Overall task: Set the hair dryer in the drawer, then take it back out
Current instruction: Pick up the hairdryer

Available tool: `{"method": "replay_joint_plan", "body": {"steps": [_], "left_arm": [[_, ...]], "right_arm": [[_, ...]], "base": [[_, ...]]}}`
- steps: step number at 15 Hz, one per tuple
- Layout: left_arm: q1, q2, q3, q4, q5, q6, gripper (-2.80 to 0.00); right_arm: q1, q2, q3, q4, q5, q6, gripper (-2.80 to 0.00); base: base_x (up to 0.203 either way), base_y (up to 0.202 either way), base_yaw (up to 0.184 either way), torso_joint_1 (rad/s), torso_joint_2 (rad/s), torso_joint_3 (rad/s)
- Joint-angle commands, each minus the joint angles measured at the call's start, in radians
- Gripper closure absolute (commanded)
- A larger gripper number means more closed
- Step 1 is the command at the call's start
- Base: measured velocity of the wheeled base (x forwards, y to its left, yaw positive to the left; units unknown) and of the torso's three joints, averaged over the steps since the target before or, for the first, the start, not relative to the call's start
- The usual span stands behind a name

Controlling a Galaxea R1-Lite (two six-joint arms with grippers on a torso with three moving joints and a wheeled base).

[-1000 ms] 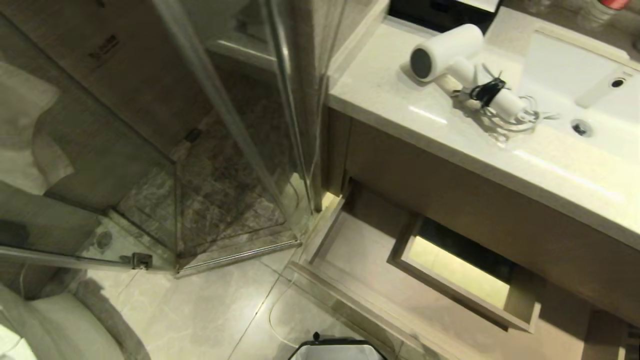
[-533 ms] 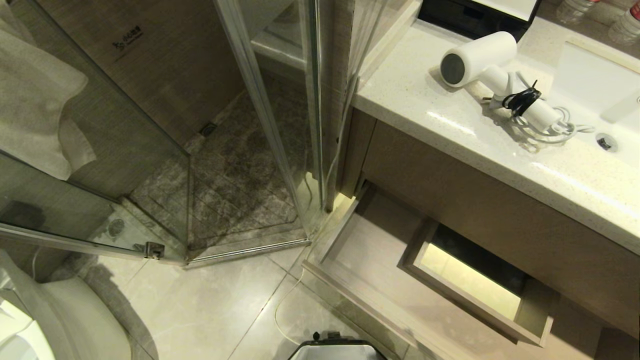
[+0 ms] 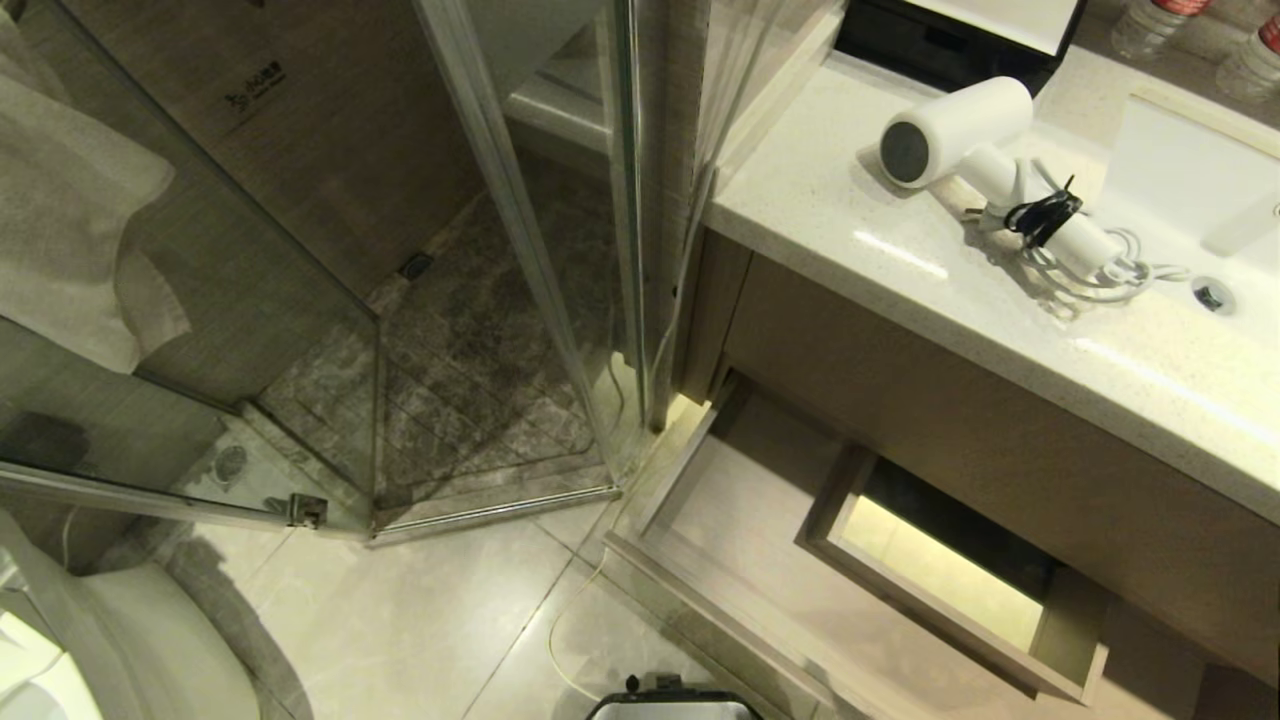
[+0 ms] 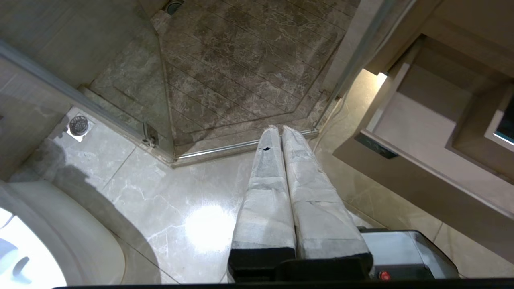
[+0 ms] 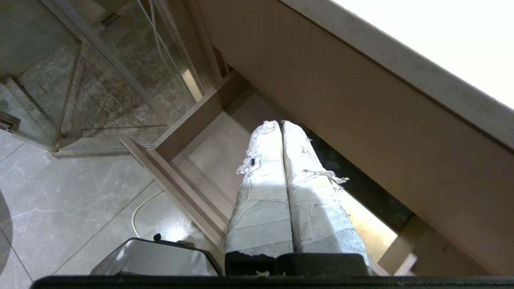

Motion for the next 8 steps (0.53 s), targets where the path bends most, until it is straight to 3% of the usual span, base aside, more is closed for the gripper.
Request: {"method": "replay_joint_plan", "body": {"steps": [1, 8], "left_arm": [[0.000, 0.000, 0.002, 0.000, 0.000, 0.000, 0.00], [0.000, 0.000, 0.002, 0.000, 0.000, 0.000, 0.00]], "right_arm": [[0.001, -0.039, 0.040, -0.001, 0.000, -0.002, 0.00], [-0.001, -0.039, 0.040, -0.001, 0.000, 0.000, 0.00]], "base": [[0.000, 0.000, 0.000, 0.267, -0.06, 0.179], [0.000, 0.000, 0.000, 0.322, -0.13, 0.181]]}}
